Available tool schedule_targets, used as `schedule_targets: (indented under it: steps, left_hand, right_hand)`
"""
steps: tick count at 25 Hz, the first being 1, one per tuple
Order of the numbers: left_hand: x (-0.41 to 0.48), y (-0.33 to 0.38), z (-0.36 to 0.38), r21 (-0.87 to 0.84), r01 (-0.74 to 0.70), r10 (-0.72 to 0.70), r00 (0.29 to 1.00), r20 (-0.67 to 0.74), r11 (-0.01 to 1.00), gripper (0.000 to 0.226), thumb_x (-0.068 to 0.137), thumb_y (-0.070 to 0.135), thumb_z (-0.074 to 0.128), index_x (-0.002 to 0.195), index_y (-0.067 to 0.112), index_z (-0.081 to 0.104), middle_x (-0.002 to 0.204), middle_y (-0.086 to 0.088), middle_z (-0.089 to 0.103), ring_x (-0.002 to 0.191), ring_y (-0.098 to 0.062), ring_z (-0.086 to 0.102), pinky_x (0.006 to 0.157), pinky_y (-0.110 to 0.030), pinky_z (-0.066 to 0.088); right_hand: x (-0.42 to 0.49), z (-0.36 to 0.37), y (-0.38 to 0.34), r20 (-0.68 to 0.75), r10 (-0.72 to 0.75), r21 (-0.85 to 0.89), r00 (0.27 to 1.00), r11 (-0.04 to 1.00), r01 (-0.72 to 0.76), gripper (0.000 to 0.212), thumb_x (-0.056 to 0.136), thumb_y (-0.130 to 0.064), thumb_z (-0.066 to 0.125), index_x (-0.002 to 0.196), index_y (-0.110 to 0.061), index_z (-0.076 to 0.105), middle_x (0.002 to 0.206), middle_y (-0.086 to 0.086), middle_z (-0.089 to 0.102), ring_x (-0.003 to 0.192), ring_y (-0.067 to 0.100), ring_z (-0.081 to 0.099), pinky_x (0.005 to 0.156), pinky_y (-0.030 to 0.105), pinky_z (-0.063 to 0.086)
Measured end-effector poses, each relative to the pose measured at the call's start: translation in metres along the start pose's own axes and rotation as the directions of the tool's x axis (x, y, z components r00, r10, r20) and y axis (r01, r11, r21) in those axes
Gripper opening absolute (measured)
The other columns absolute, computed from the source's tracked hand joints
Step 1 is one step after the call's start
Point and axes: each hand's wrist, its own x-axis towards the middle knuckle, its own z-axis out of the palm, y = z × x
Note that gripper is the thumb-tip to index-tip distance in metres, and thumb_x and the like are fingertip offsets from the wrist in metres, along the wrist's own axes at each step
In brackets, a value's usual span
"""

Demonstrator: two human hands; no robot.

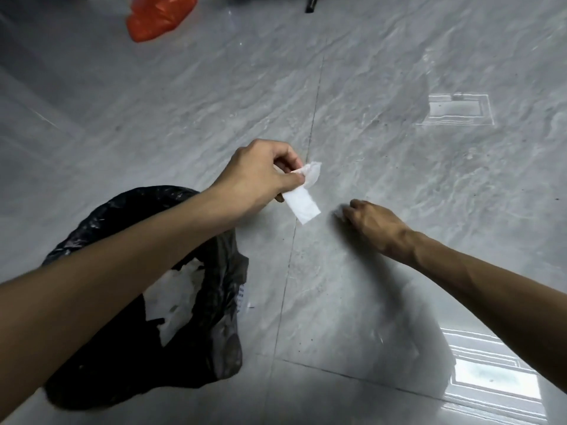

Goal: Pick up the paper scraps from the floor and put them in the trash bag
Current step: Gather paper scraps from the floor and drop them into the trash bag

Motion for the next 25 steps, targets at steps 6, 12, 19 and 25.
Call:
schedule_targets:
  steps: [6, 12, 19, 25]
  left_hand:
    - [-0.058, -0.030, -0.075, 0.002, -0.031, 0.031, 0.999, -0.045, 1.000, 0.008, 0.079, 0.019, 0.074, 0.076, 0.024, 0.067, 0.067, 0.009, 0.066, 0.059, -0.010, 0.060, 0.059, -0.020, 0.046]
    - [-0.122, -0.111, -0.117, 0.344, -0.028, 0.010, 0.999, 0.052, 0.938, 0.012, 0.075, 0.018, 0.077, 0.074, 0.025, 0.067, 0.060, 0.013, 0.065, 0.054, 0.005, 0.055, 0.052, -0.010, 0.039]
    - [-0.140, -0.161, -0.129, 0.370, 0.128, -0.172, 0.981, 0.086, 0.920, 0.025, 0.077, 0.025, 0.075, 0.100, 0.027, 0.067, 0.087, 0.015, 0.067, 0.073, 0.001, 0.060, 0.058, -0.009, 0.038]
    - [-0.132, -0.134, -0.140, 0.257, 0.115, -0.117, 0.993, -0.007, 0.960, 0.021, 0.077, 0.023, 0.074, 0.096, 0.027, 0.067, 0.083, 0.013, 0.069, 0.071, -0.005, 0.060, 0.067, -0.026, 0.047]
  right_hand:
    - [-0.019, -0.047, -0.076, -0.169, 0.043, 0.408, 0.985, 0.913, 0.030, 0.023, 0.080, 0.010, 0.044, 0.077, -0.012, 0.049, 0.069, 0.001, 0.062, 0.063, 0.023, 0.058, 0.062, 0.034, 0.050]
    - [-0.001, -0.123, -0.208, -0.405, 0.066, 0.634, 0.912, 0.739, 0.228, 0.012, 0.090, -0.009, 0.058, 0.080, -0.014, 0.055, 0.067, -0.001, 0.067, 0.058, 0.002, 0.054, 0.059, 0.013, 0.042]
    - [0.027, -0.133, -0.300, 0.093, -0.227, 0.322, 0.970, 0.928, 0.186, 0.023, 0.089, -0.017, 0.066, 0.111, -0.010, 0.067, 0.090, 0.002, 0.069, 0.086, 0.014, 0.064, 0.072, 0.013, 0.048]
    - [0.026, -0.152, -0.302, -0.005, -0.181, 0.169, 0.983, 0.969, 0.179, 0.028, 0.091, -0.009, 0.049, 0.110, -0.014, 0.069, 0.109, 0.009, 0.073, 0.102, 0.025, 0.065, 0.086, 0.027, 0.049]
